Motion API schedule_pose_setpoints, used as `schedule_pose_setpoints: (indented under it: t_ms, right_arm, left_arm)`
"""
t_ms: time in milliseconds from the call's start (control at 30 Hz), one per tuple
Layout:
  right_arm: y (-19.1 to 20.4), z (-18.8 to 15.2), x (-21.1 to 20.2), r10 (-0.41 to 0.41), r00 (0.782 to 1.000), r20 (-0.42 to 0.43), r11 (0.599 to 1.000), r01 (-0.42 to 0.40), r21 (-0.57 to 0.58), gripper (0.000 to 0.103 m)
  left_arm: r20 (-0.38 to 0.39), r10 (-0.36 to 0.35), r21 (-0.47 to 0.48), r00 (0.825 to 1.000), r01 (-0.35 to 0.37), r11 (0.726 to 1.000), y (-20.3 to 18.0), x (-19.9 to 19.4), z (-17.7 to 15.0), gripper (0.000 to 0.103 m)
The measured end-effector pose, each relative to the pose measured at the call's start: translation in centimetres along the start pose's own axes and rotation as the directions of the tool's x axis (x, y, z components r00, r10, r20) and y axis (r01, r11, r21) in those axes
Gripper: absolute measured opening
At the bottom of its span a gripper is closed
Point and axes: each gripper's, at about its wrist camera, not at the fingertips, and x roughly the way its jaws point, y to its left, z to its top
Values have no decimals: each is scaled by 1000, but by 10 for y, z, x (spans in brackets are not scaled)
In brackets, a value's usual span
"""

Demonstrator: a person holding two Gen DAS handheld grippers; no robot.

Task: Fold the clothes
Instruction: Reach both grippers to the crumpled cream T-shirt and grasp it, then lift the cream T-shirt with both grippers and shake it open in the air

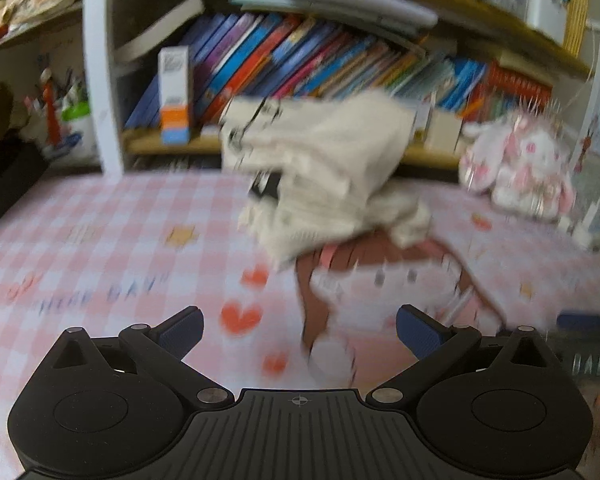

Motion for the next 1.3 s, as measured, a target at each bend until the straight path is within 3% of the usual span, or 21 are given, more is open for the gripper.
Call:
schedule_pose_setpoints:
  t_ms: [133,333,467,533,567,600,633,667,733,900,1033,1133,1200,1300]
  right_arm:
    - [-8,11,7,23,1000,17,999,-22,-23,103]
    - [-15,36,17,52,997,60,995,-47,-83,103]
    - [-18,49,25,63,996,70,994,-57,-94,103]
    - [-18,52,29,66,996,68,993,-59,-102,103]
    - [-17,53,30,69,995,66,992,-62,-111,103]
    - [-15,54,31,71,995,64,990,-63,-124,103]
    - [-13,54,31,75,995,62,988,-66,-137,103]
    - [-11,55,31,79,995,60,986,-69,-149,103]
    - [-7,55,31,89,994,57,980,-78,-181,103]
    - [13,52,26,106,992,70,947,-79,-312,103]
    - [42,42,21,96,989,109,879,-33,-475,103]
    - [68,26,14,102,984,145,805,4,-593,103]
    - [85,13,9,110,979,169,739,33,-673,103]
    - [108,-9,5,133,962,239,602,114,-791,103]
  left_arm:
    - [34,-1,39,999,0,999,-7,28,25,103]
    - [10,52,157,999,-53,986,-18,79,34,102]
    - [-28,119,328,993,-103,939,-31,113,33,90]
    - [-7,155,418,988,-138,898,-39,126,31,80]
    - [7,170,454,985,-155,877,-42,131,30,63]
    - [9,162,456,987,-148,877,-42,131,31,48]
    - [10,155,459,988,-142,877,-41,132,32,21]
    - [11,145,458,989,-133,879,-41,131,34,10]
    - [14,76,391,997,-75,917,-33,117,40,4]
    - [78,-93,333,993,62,941,-22,50,45,4]
    - [118,-171,281,978,133,950,-13,-1,42,4]
    - [139,-220,257,966,179,950,-5,-32,39,4]
    - [144,-244,261,959,201,944,-3,-47,34,4]
    - [153,-266,247,952,224,943,4,-66,27,4]
